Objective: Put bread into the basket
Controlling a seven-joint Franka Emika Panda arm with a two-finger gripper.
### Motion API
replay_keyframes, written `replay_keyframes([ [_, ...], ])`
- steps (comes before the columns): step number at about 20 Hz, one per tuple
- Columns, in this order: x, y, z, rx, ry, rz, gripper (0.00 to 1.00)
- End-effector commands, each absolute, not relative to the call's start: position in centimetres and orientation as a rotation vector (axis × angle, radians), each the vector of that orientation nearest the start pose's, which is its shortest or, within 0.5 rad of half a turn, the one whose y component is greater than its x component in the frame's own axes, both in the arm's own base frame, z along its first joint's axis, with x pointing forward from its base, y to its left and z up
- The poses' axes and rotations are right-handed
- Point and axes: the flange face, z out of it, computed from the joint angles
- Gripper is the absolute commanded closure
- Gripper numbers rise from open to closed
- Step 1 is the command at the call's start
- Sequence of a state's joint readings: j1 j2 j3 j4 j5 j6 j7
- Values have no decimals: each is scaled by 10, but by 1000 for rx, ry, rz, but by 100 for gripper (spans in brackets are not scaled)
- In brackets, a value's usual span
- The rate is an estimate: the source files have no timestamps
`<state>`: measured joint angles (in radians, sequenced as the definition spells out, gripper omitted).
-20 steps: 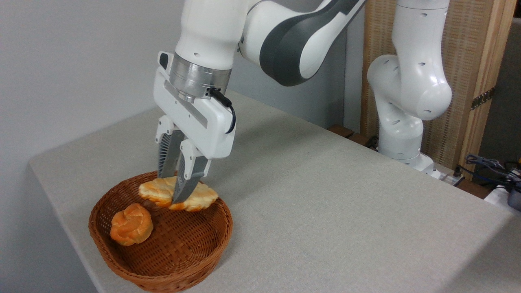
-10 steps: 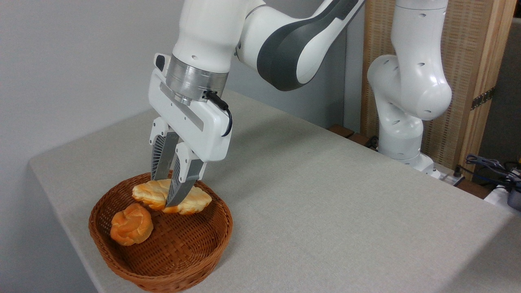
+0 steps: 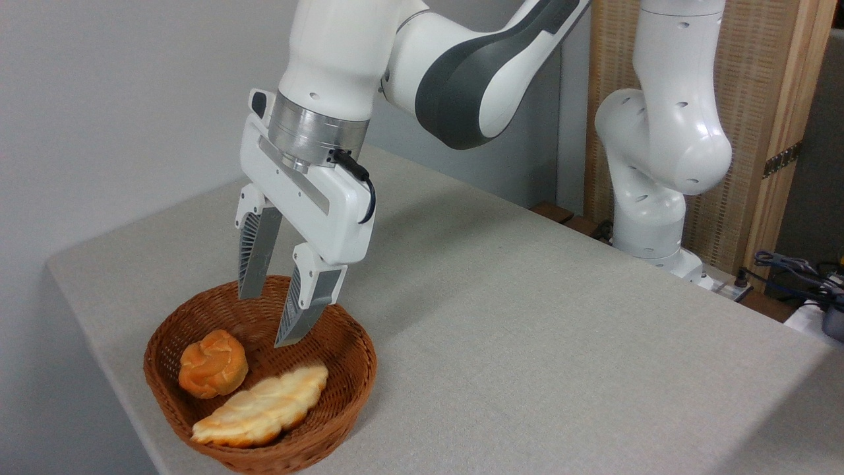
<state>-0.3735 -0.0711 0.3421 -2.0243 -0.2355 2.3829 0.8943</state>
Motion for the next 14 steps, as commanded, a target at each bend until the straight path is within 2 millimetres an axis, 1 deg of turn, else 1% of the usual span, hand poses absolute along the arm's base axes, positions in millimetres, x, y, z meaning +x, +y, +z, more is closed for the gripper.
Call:
replay_keyframes([
  [1, 575, -17, 531, -2855, 1151, -780, 0],
  [3, 571, -16, 532, -2880, 1144, -751, 0],
  [4, 568, -15, 529, -2897, 1164, -679, 0],
  [6, 562, -10, 544, -2933, 1161, -561, 0],
  [7, 559, -10, 551, -2952, 1160, -489, 0],
  [10, 551, -9, 571, -2928, 1216, -294, 0],
  [12, 546, -12, 581, -2935, 1241, -228, 0],
  [14, 543, -19, 583, -2898, 1272, -176, 0],
])
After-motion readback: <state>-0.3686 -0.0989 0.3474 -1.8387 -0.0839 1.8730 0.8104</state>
